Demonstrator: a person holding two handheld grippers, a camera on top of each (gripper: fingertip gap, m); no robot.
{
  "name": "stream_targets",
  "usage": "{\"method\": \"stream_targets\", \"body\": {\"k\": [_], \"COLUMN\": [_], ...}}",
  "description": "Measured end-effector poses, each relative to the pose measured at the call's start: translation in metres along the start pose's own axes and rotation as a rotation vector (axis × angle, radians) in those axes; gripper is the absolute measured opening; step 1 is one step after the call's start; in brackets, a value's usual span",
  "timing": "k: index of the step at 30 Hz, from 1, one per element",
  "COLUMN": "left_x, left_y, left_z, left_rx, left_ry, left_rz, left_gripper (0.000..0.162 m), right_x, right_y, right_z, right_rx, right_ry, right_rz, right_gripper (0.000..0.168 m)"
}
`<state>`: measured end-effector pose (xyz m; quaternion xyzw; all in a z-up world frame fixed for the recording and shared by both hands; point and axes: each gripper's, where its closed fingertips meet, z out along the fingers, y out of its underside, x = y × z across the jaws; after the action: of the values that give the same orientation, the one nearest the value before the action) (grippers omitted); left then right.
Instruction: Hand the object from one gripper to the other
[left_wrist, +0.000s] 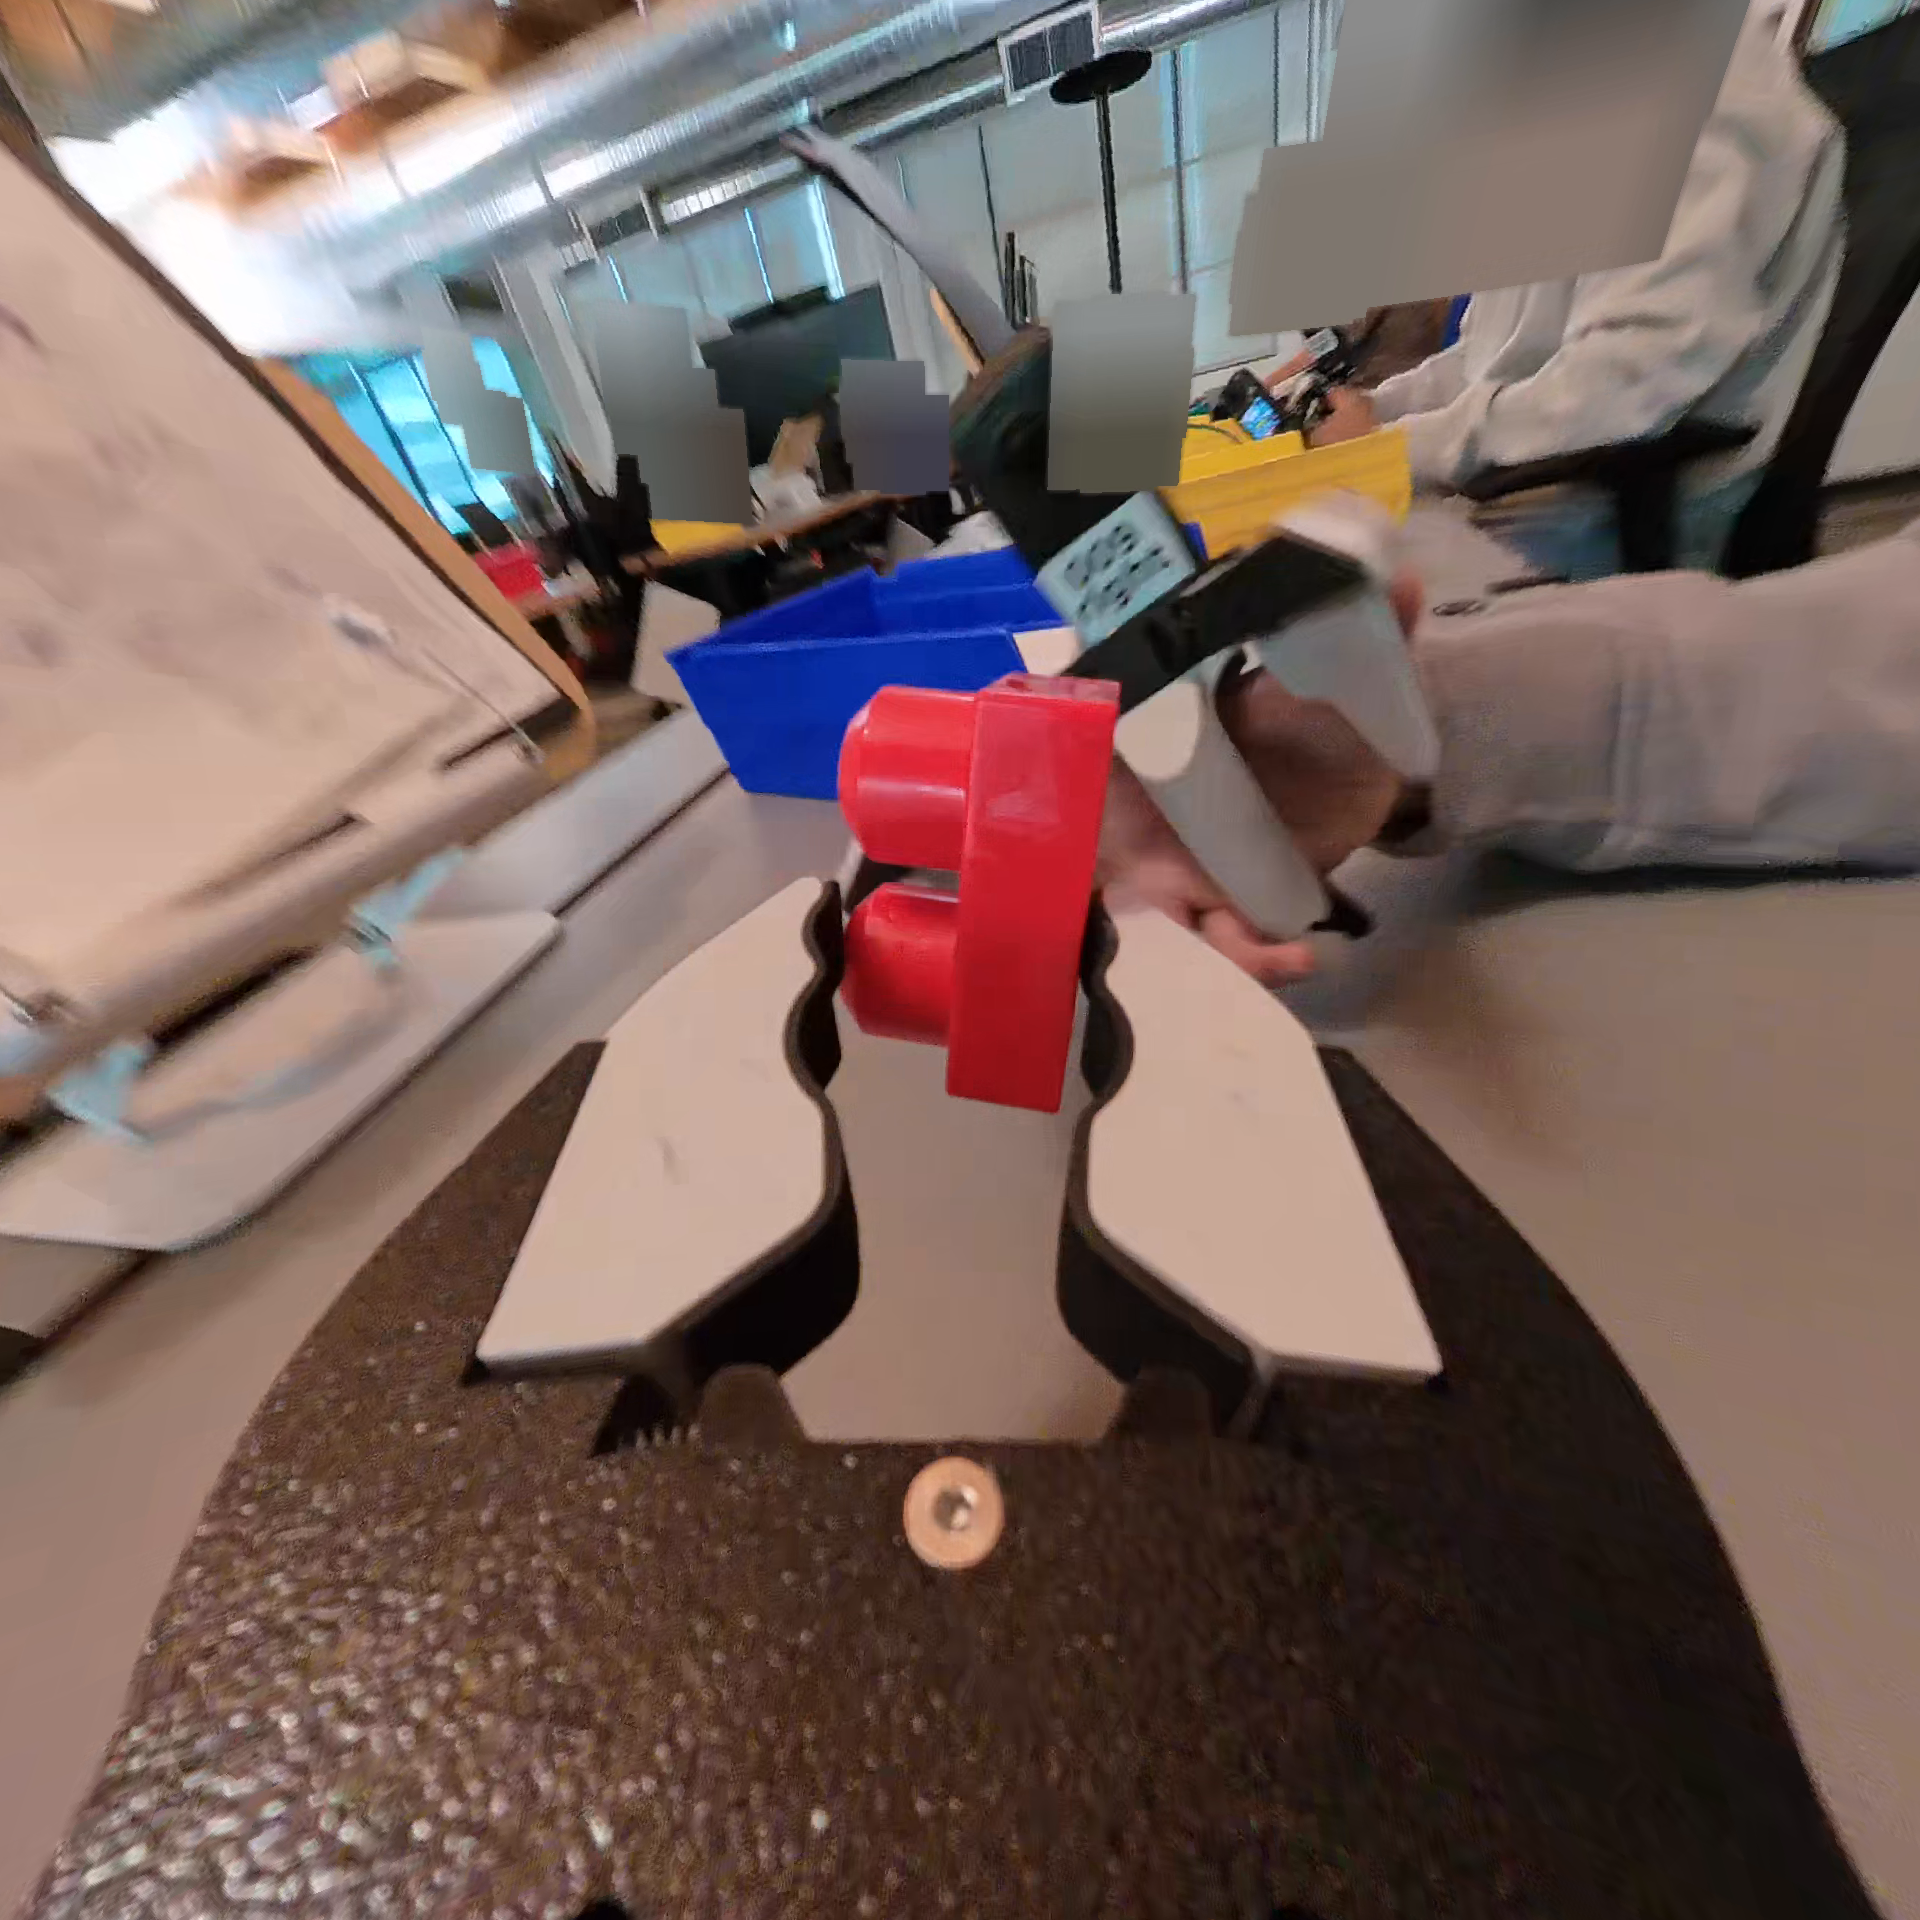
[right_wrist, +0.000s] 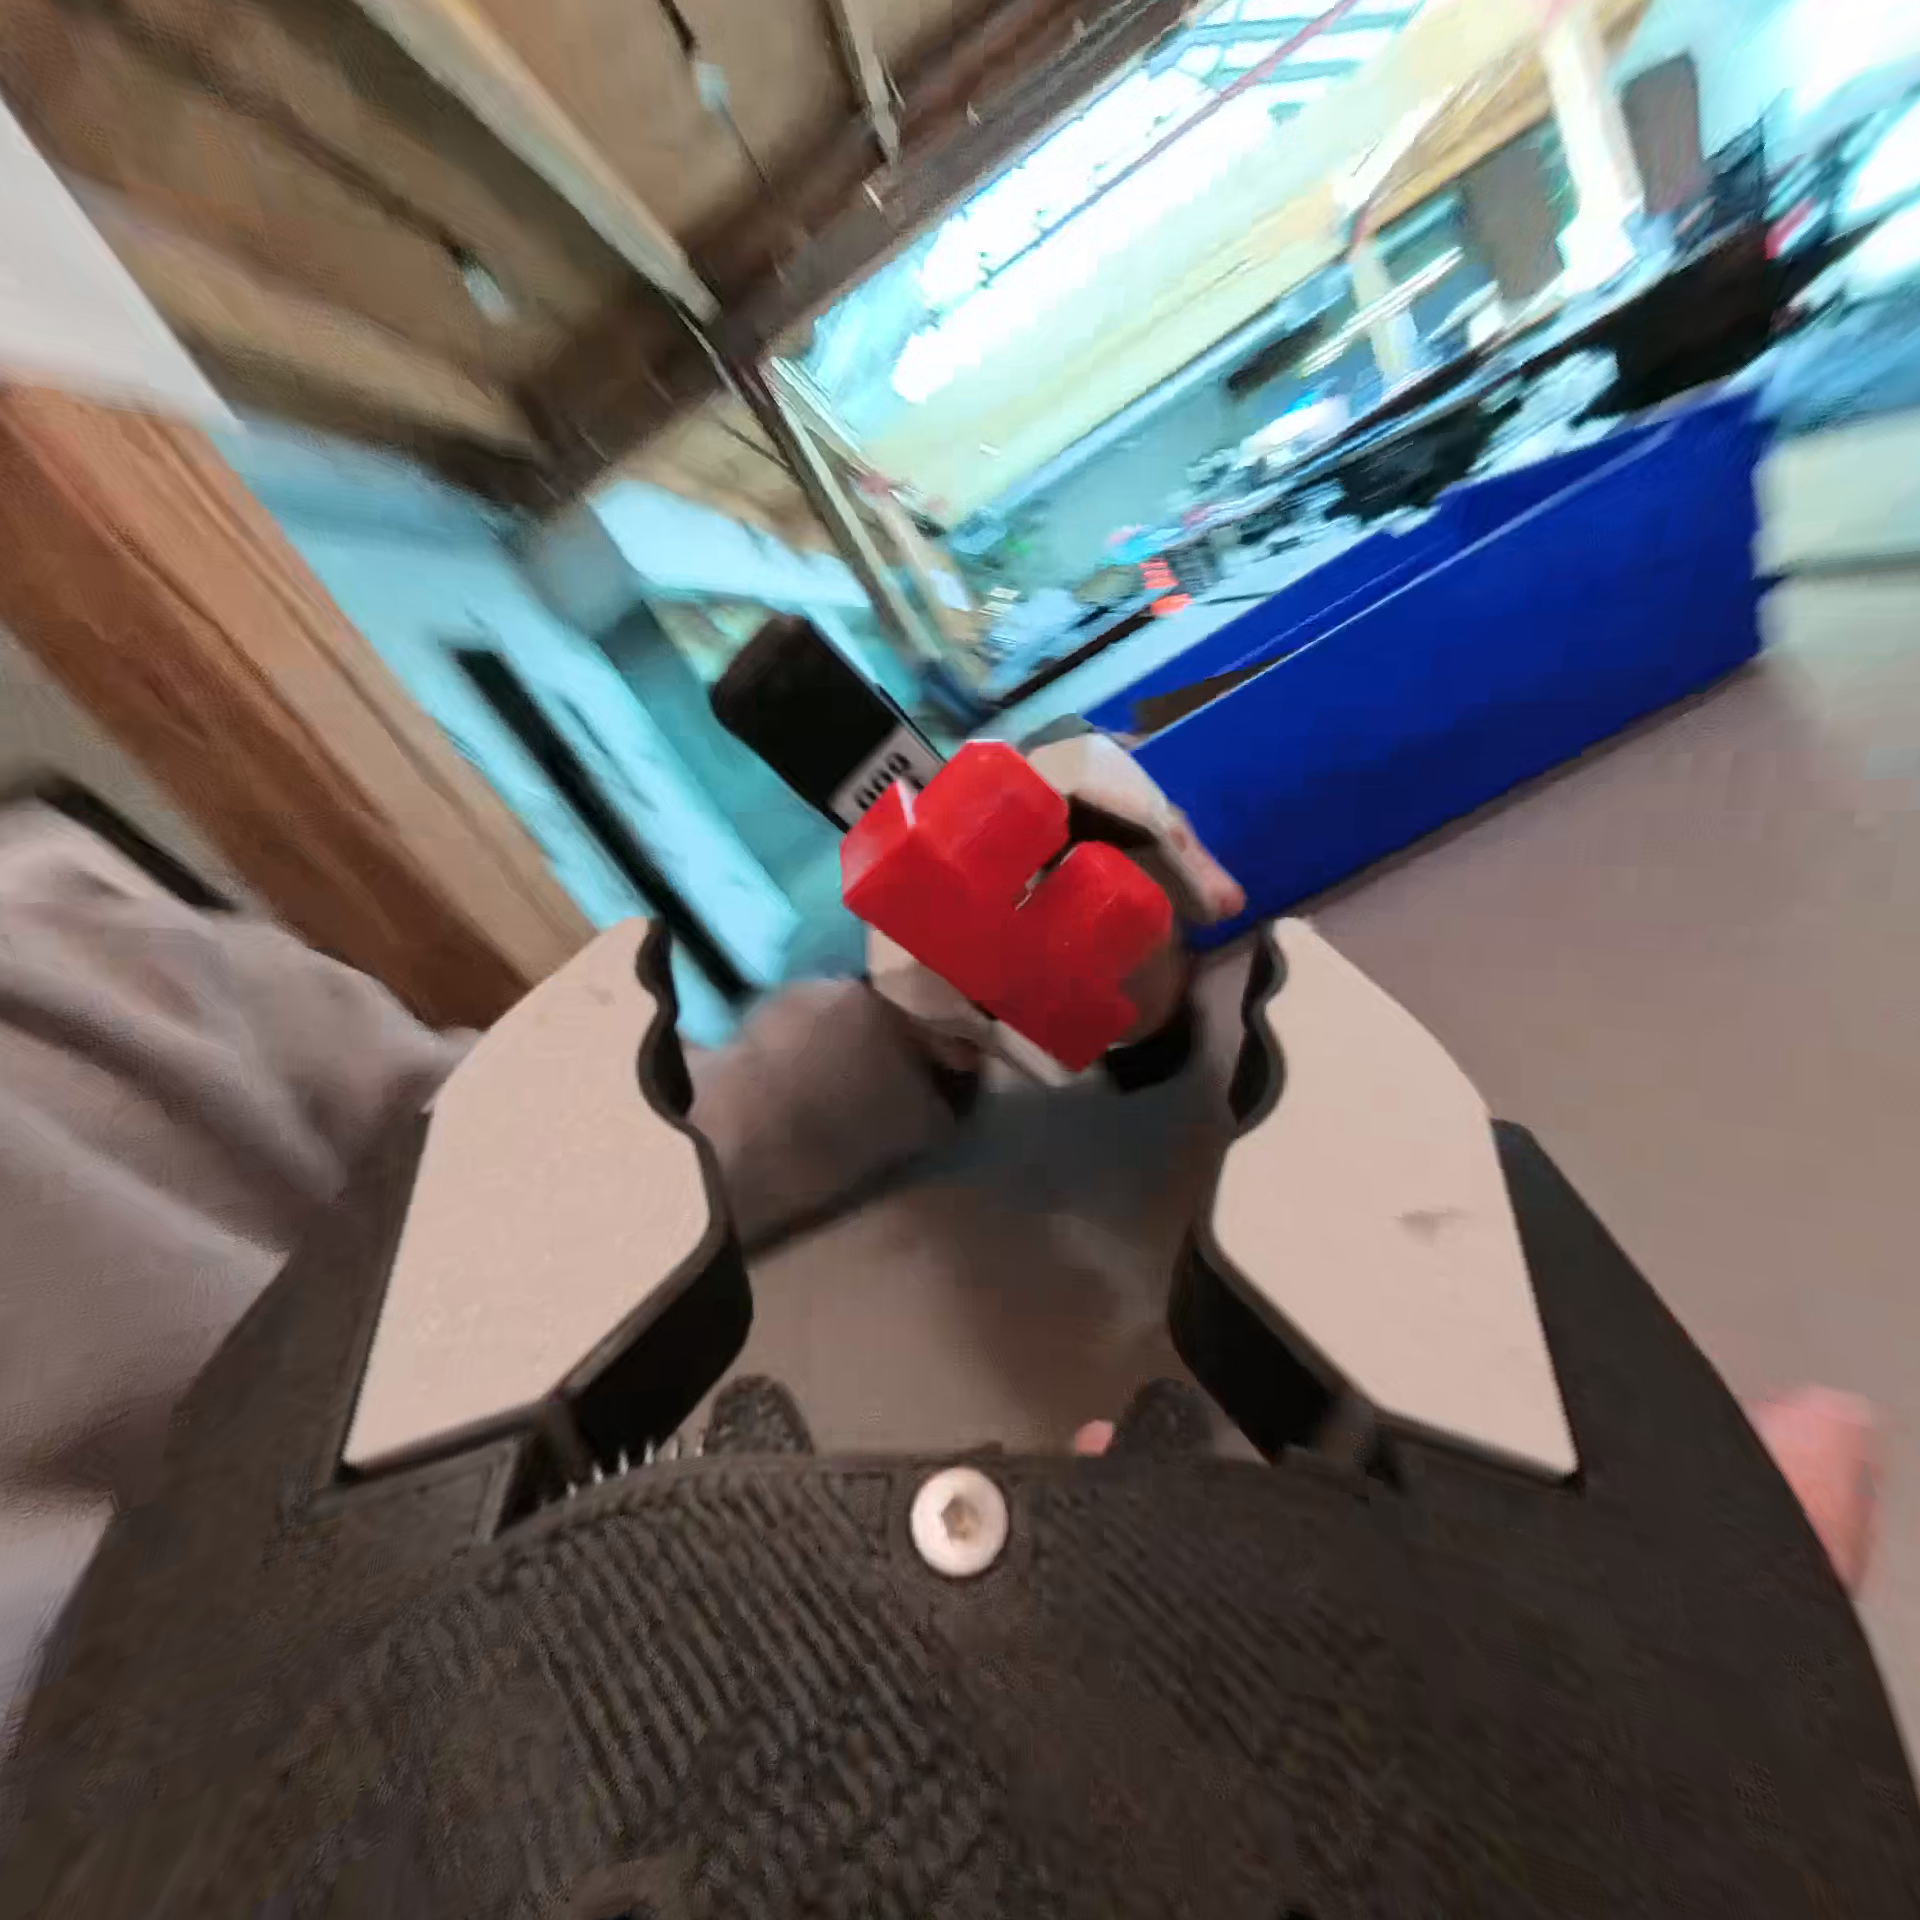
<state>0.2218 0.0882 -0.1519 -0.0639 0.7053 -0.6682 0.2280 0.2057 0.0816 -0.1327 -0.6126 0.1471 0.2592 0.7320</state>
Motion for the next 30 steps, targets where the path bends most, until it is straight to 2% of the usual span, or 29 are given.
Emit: {"method": "stream_targets", "body": {"k": [2,5,9,13,19,22,24,27,30], "left_x": [0.003,0.010,0.022,0.027,0.030,0.026,0.025,0.013,0.000], "left_y": [-0.007,-0.013,-0.020,-0.016,-0.012,-0.006,-0.009,-0.010,-0.006], "left_z": [0.000,0.001,0.005,0.009,0.011,0.012,0.010,0.006,0.008], "left_rx": [0.029,0.046,0.064,0.049,0.023,-0.020,0.006,-0.004,-0.015], "left_ry": [-0.019,-0.020,0.001,0.025,0.037,0.014,0.031,0.003,-0.040], "left_rz": [0.117,0.253,0.338,0.351,0.359,0.282,0.168,0.002,-0.197], "left_gripper": [0.043,0.043,0.043,0.043,0.044,0.047,0.056,0.069,0.066], "right_x": [-0.003,-0.003,-0.015,-0.031,-0.028,-0.019,-0.004,0.034,0.059], "right_y": [-0.001,0.009,0.024,0.026,0.029,0.032,0.028,0.005,-0.016], "right_z": [-0.002,0.001,0.009,0.013,0.014,0.013,0.011,-0.006,-0.030], "right_rx": [0.039,-0.001,-0.083,-0.080,-0.113,-0.146,-0.151,-0.122,-0.153], "right_ry": [-0.102,-0.129,-0.186,-0.306,-0.282,-0.184,-0.046,0.300,0.638], "right_rz": [0.231,0.345,0.383,0.443,0.378,0.213,0.055,-0.255,-0.601], "right_gripper": [0.094,0.090,0.092,0.079,0.077,0.077,0.077,0.077,0.077]}}
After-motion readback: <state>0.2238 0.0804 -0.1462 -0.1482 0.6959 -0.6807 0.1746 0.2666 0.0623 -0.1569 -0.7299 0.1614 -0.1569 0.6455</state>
